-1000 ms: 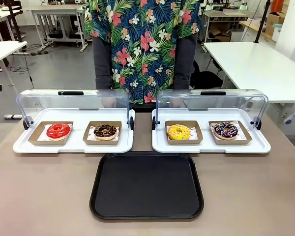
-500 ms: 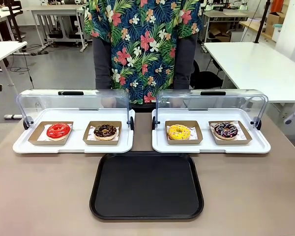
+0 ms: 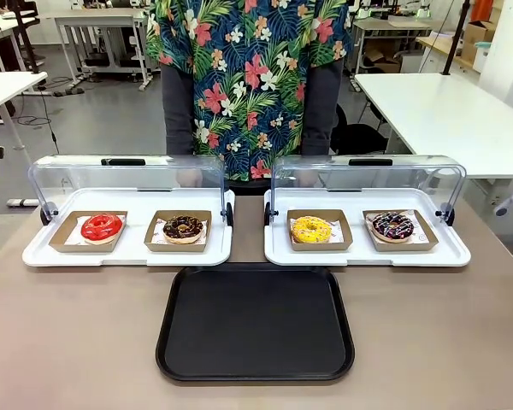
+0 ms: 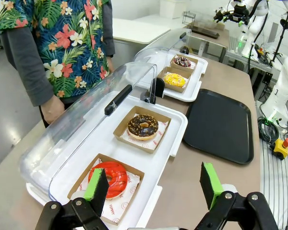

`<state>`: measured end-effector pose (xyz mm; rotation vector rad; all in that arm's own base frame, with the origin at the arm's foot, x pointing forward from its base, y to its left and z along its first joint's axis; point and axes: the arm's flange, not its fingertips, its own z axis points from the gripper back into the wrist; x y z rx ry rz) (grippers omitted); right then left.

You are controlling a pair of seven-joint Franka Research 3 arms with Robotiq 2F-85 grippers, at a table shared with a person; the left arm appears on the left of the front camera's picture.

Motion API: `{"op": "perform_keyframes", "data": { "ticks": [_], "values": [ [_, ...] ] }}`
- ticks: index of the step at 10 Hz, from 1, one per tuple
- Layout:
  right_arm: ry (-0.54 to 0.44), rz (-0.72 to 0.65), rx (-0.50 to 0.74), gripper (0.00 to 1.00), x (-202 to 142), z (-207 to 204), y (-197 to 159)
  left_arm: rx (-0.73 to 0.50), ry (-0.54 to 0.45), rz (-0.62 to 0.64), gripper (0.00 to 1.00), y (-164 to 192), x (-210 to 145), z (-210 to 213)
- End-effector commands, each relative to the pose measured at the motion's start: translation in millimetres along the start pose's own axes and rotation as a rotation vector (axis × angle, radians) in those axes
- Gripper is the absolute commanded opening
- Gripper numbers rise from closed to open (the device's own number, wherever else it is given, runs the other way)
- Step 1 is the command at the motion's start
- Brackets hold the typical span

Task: Move the fourth donut from the left to the tray.
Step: Pick up the Paper togo box containing the Donut indicated by the person and place it on the Handle tray.

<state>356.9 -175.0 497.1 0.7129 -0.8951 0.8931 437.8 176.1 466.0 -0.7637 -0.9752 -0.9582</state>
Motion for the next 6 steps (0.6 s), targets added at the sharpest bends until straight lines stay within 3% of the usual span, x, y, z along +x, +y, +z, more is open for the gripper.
{"op": "perform_keyframes", "data": {
  "ticks": [1, 6],
  "values": [
    [-0.027, 0.026, -0.001, 1.00, 2.3, -0.3, -2.3, 0.000, 0.009, -0.003, 1.00, -0.4, 0.7, 0.0],
    [-0.027, 0.026, -0.001, 1.00, 2.3, -0.3, -2.3, 0.000, 0.009, -0.003, 1.00, -0.4, 0.7, 0.0]
  ]
}}
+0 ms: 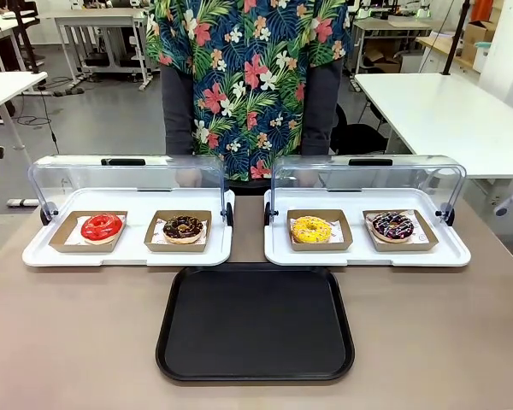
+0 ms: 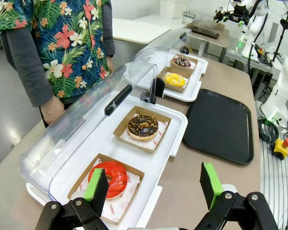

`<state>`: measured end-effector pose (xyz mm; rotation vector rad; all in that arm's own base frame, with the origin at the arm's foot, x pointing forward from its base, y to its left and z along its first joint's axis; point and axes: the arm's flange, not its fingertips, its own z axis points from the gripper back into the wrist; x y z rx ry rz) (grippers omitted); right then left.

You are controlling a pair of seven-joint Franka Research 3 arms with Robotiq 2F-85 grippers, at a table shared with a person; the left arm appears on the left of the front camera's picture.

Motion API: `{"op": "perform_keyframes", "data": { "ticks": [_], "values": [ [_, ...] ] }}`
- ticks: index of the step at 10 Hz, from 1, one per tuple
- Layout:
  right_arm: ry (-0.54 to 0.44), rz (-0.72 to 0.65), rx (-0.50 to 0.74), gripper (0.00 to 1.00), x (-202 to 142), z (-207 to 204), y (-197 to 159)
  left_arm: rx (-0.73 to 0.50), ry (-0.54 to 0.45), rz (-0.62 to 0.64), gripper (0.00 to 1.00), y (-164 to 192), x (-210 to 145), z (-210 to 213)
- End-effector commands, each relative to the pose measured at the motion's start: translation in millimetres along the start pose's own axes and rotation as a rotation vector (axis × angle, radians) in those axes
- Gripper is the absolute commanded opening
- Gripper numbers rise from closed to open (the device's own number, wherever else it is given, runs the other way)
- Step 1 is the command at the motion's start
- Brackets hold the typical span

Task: Move the fourth donut from the left to the tray.
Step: Pick up the Paper togo box containing the Donut indicated by the person and place it on the Handle tray.

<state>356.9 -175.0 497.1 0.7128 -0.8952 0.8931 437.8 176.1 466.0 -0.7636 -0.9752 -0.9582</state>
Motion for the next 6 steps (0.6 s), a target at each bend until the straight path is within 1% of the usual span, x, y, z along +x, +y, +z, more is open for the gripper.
{"op": "perform_keyframes", "data": {
  "ticks": [1, 6],
  "values": [
    [-0.027, 0.026, -0.001, 1.00, 2.3, -0.3, -2.3, 0.000, 0.009, -0.003, 1.00, -0.4, 0.7, 0.0],
    [-0.027, 0.026, -0.001, 1.00, 2.3, -0.3, -2.3, 0.000, 0.009, -0.003, 1.00, -0.4, 0.7, 0.0]
  ]
}}
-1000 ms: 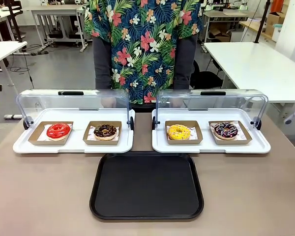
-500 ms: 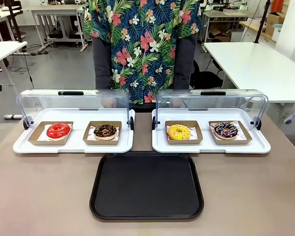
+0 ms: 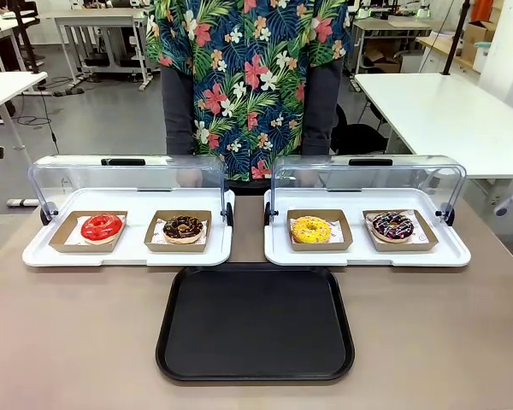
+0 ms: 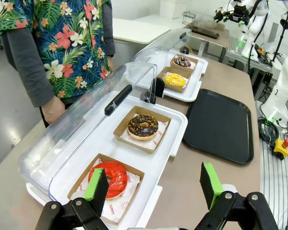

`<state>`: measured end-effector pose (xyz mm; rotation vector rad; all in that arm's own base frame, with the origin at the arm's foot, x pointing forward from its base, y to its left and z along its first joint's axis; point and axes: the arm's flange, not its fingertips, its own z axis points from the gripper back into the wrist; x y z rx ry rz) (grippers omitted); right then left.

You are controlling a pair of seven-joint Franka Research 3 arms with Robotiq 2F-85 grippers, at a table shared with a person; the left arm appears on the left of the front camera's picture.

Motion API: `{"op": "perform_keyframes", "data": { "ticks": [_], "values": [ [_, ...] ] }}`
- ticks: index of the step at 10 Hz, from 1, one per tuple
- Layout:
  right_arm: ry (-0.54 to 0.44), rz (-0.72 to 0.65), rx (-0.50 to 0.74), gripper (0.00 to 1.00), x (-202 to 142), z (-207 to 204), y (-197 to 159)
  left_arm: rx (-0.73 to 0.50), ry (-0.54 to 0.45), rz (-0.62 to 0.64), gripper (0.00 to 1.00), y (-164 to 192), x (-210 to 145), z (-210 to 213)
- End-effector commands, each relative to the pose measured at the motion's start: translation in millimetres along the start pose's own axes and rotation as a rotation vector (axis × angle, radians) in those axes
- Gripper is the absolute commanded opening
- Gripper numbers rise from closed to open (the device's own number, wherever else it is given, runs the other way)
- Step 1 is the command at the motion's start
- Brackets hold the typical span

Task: Move the fourth donut from the left to the tray.
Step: Pick up the Paper togo box containing the Donut indicated by the person and place it on the Handle tray.

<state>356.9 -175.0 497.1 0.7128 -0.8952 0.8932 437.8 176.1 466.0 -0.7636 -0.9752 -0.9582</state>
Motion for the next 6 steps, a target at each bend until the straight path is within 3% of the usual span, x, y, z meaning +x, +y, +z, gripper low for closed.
{"op": "perform_keyframes", "data": {
  "ticks": [1, 6],
  "values": [
    [-0.027, 0.026, -0.001, 1.00, 2.4, -0.3, -2.3, 0.000, 0.009, -0.003, 1.00, -0.4, 0.7, 0.0],
    [-0.027, 0.026, -0.001, 1.00, 2.4, -0.3, -2.3, 0.000, 0.009, -0.003, 1.00, -0.4, 0.7, 0.0]
  ]
}}
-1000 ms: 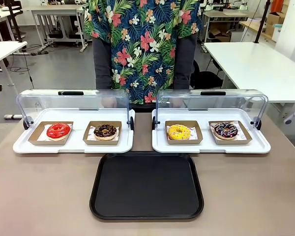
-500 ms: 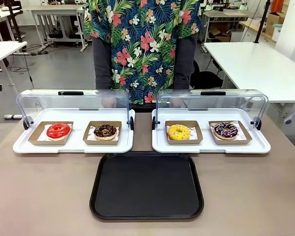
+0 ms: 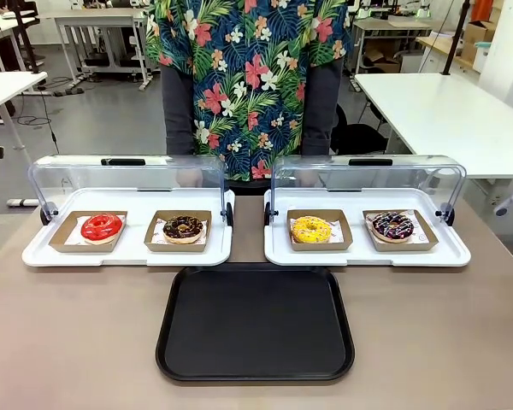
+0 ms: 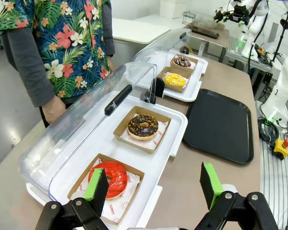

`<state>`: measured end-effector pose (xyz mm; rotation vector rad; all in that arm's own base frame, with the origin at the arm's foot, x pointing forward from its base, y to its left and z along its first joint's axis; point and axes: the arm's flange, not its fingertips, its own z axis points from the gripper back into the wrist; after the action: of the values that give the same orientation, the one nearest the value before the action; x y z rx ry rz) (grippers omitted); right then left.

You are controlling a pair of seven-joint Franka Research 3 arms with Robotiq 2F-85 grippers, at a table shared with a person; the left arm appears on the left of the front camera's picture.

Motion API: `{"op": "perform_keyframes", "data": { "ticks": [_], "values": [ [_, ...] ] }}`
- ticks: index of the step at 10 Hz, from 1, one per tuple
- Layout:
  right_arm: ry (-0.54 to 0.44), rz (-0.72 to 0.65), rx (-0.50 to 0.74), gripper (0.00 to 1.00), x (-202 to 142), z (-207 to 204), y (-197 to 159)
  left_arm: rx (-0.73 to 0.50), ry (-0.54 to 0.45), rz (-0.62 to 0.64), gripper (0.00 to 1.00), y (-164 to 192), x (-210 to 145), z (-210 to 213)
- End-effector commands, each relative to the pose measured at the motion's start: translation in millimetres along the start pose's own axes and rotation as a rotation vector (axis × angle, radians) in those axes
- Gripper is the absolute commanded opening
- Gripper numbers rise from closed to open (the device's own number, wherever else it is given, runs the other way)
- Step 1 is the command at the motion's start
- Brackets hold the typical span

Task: Move the fourth donut from the left to the tray.
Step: Pick up the Paper togo box containing the Donut indicated by the person and place it on the Handle tray.

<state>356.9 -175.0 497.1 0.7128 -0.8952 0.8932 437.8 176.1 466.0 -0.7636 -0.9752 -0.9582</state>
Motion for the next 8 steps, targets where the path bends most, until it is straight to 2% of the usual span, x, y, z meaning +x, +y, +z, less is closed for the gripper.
{"op": "perform_keyframes", "data": {
  "ticks": [1, 8],
  "values": [
    [-0.027, 0.026, -0.001, 1.00, 2.4, -0.3, -2.3, 0.000, 0.009, -0.003, 1.00, -0.4, 0.7, 0.0],
    [-0.027, 0.026, -0.001, 1.00, 2.4, -0.3, -2.3, 0.000, 0.009, -0.003, 1.00, -0.4, 0.7, 0.0]
  ]
}}
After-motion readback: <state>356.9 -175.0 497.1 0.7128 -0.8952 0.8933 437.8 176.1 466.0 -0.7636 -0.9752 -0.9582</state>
